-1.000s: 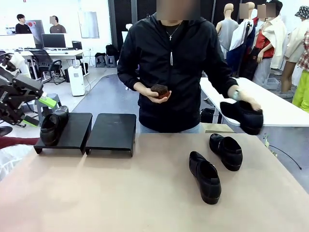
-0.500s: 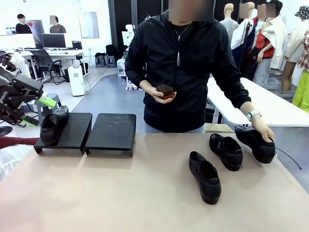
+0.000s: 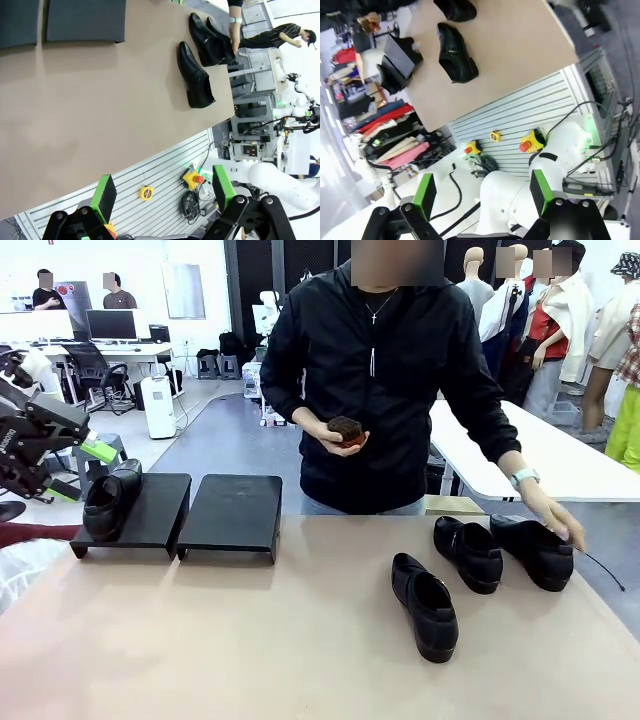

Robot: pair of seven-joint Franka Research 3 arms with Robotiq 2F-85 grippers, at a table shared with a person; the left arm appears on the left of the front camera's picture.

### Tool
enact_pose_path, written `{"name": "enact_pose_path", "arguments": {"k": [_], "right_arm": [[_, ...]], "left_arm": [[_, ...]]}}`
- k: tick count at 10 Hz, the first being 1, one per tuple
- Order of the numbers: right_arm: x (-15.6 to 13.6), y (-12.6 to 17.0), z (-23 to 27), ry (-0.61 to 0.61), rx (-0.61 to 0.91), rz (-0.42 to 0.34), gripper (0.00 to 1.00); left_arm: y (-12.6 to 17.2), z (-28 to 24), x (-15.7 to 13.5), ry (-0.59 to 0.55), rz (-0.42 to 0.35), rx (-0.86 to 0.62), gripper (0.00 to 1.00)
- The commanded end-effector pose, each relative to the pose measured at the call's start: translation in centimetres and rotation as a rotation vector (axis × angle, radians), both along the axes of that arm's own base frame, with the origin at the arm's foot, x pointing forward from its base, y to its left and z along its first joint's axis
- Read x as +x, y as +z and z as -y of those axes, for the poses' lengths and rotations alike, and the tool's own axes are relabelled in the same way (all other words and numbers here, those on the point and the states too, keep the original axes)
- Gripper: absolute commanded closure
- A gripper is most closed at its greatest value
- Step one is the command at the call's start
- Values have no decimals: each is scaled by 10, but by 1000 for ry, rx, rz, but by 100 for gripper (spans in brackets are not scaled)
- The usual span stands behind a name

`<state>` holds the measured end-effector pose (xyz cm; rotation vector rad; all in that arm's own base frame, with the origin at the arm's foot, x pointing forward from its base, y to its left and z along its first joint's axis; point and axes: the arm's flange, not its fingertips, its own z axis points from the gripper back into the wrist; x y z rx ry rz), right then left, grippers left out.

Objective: Organize the shoes by placing them on the stand.
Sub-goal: Pick up one Shoe and place it in the middle of the table.

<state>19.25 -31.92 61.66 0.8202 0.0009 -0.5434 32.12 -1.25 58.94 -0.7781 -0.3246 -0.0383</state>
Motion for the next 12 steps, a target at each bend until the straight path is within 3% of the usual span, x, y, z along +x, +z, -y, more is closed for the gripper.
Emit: {"name": "enact_pose_path", "arguments": {"k": [1,4,6,7,10,11,12], "right_arm": [[19,4,-53,36,-96,-15,0],[85,-10,-188,172,-192,-37,0],[140,-50,-294,286,-322,-68,0],[163,-71,-348,238,-472,-74,0],[185,-139,-492,417,-596,-103,0],[189,-155,-517,351,-675,-64,0],[194,-173,-533,396,-678,-78,0]], "left_arm": [[-1,-2,-1,-13,6,5,0],[-1,-2,-1,-13,6,5,0],[-1,-2,-1,-13,6,5,0],[-1,-2,-1,-13,6,5,0],[-1,-2,-1,-13,6,5,0],[-1,-2,-1,-13,6,5,0],[-1,-2,-1,-13,6,5,0]]}}
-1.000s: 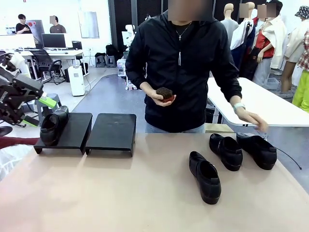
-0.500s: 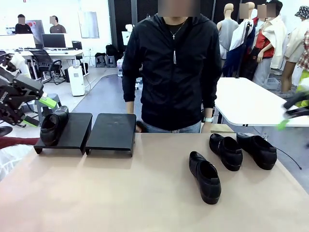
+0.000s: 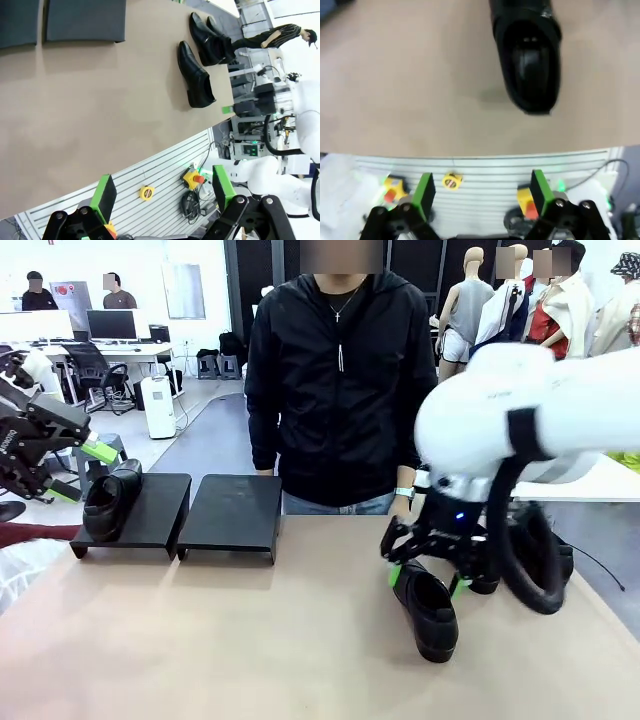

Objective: Organize the shoes by placing them on the stand.
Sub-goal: Pick up one Shoe and place it in the middle of the table.

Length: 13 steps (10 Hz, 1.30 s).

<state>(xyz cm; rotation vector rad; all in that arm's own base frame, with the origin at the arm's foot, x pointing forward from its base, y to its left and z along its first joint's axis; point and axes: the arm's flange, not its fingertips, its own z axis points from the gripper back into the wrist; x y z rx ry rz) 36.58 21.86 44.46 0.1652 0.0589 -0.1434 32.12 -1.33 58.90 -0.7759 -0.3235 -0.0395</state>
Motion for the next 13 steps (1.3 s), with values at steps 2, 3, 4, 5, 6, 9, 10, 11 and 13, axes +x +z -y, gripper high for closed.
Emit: {"name": "enact_pose_path", "arguments": {"k": [2,3,4,5,6,9,10,11,13], "right_arm": [[25,-11,-1,-94,-71,78,0],[9,-14,-5,-1,-34,10,0],[9,-14,-5,-1,-34,10,0],[19,-22,-1,-27,-50,30,0],[23,-29,-1,67,-133,139,0],[53,-50,-6,170,-159,123,0],[64,-57,-7,178,-141,87,0],[73,-67,-11,185,-136,63,0],[79,-93,-23,187,-119,46,0]], "left_arm": [[-1,-3,-1,-12,7,3,0],[-1,-3,-1,-12,7,3,0],[-1,-3,-1,-12,7,3,0],[-1,-3,-1,-12,7,3,0],[-1,-3,-1,-12,7,3,0],[-1,-3,-1,-12,7,3,0],[-1,-3,-1,-12,7,3,0],[-1,-3,-1,-12,7,3,0],[-1,-3,-1,-12,7,3,0]]}}
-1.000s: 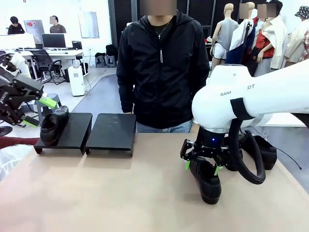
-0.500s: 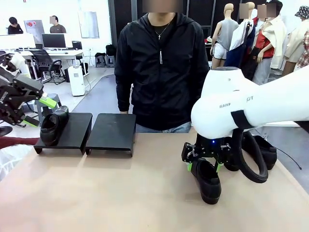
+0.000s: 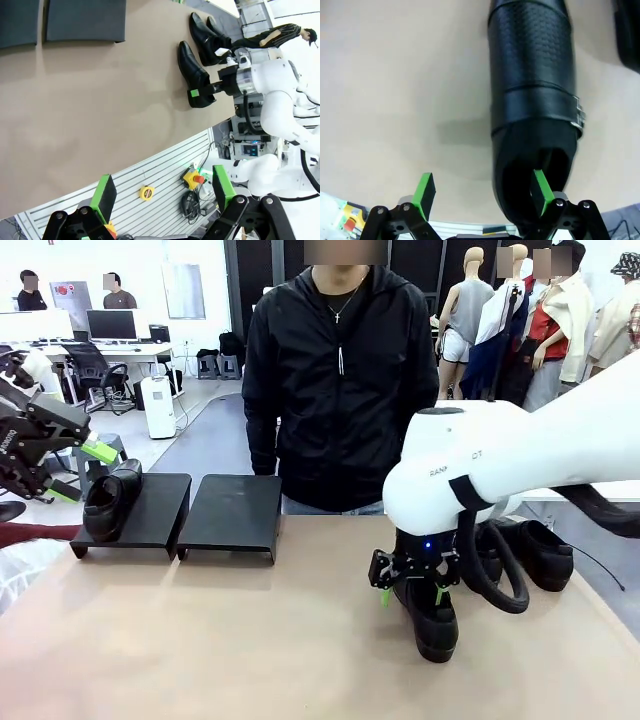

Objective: Organize the shoes by placing them on the stand.
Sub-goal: Pick up one Shoe and place it in the middle of the table.

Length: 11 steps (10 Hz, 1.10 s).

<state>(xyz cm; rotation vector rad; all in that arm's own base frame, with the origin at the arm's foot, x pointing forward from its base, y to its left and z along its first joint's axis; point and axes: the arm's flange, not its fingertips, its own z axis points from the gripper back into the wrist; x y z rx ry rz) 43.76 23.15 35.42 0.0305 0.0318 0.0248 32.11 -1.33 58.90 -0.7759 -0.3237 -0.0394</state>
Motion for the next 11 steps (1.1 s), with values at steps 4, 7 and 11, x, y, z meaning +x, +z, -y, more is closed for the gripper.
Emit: {"name": "enact_pose_path", "arguments": {"k": [4,7,11], "right_arm": [[4,-11,-11,-28,17,39,100],[2,-9,-9,-54,9,69,100],[0,-9,1,-91,6,71,100]], "left_arm": [[-1,-3,-1,-12,7,3,0],[-1,-3,-1,-12,7,3,0],[-1,-3,-1,-12,7,3,0]]}}
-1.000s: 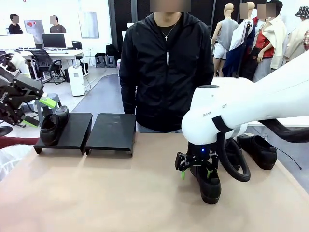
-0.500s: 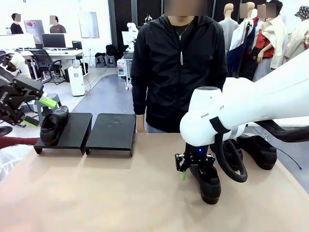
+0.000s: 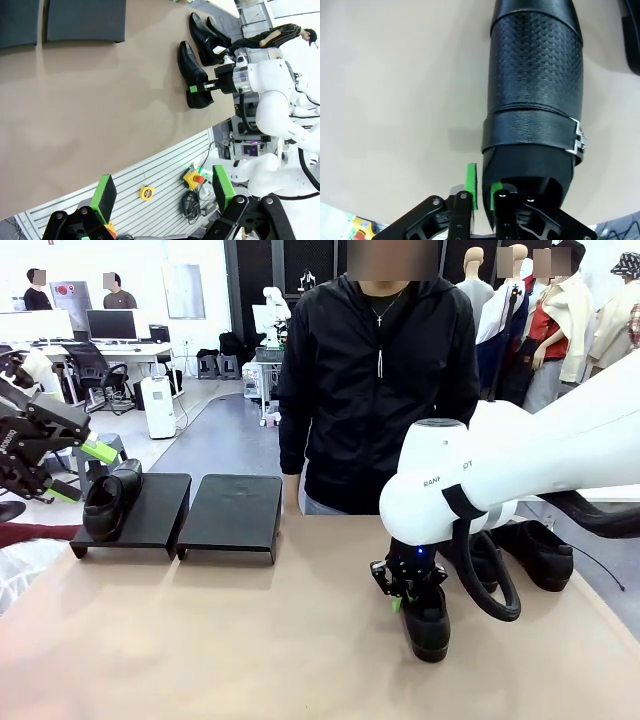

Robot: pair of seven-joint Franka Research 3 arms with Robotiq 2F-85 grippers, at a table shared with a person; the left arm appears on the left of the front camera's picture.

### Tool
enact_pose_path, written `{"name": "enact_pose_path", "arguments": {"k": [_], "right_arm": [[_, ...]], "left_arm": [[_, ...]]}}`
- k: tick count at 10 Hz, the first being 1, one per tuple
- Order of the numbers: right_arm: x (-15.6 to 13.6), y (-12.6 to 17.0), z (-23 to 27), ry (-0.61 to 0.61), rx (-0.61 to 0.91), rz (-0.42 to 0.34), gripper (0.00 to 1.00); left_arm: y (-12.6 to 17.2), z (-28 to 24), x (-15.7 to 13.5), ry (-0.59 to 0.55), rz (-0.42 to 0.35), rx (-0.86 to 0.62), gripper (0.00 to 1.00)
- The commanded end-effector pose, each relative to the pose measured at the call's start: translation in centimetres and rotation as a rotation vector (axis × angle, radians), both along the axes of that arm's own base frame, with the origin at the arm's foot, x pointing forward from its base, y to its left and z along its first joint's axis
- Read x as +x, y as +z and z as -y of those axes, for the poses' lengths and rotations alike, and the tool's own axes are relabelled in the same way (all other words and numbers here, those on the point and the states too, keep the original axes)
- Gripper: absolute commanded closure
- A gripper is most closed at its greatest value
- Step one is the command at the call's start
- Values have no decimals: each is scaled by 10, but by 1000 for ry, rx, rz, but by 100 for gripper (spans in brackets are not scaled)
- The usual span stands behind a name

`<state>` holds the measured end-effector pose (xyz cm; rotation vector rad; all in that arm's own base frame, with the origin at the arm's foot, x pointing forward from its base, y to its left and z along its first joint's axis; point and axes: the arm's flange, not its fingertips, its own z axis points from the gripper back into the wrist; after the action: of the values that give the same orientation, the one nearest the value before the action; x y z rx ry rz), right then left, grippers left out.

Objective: Organize the shoes by placing them on the stand.
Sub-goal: Pick up one Shoe and place it in the middle of the table.

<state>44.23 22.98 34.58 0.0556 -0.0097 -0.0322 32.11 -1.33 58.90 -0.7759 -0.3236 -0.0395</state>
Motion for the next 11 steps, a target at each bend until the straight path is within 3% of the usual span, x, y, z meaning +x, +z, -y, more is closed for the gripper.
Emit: {"name": "enact_pose_path", "arguments": {"k": [1,4,6,8,9,11], "right_arm": [[-6,-2,1,-38,-21,28,100],[-11,3,22,-60,18,3,100],[-30,44,70,-111,159,-44,100],[-83,103,103,-160,285,6,100],[-118,118,105,-77,341,77,100],[-140,114,108,-61,351,131,100]], "left_arm": [[-1,-3,-1,-12,7,3,0],[-1,-3,-1,-12,7,3,0],[-1,-3,-1,-12,7,3,0],[-1,-3,-1,-12,7,3,0],[-1,-3,-1,-12,7,3,0],[-1,-3,-1,-12,7,3,0]]}}
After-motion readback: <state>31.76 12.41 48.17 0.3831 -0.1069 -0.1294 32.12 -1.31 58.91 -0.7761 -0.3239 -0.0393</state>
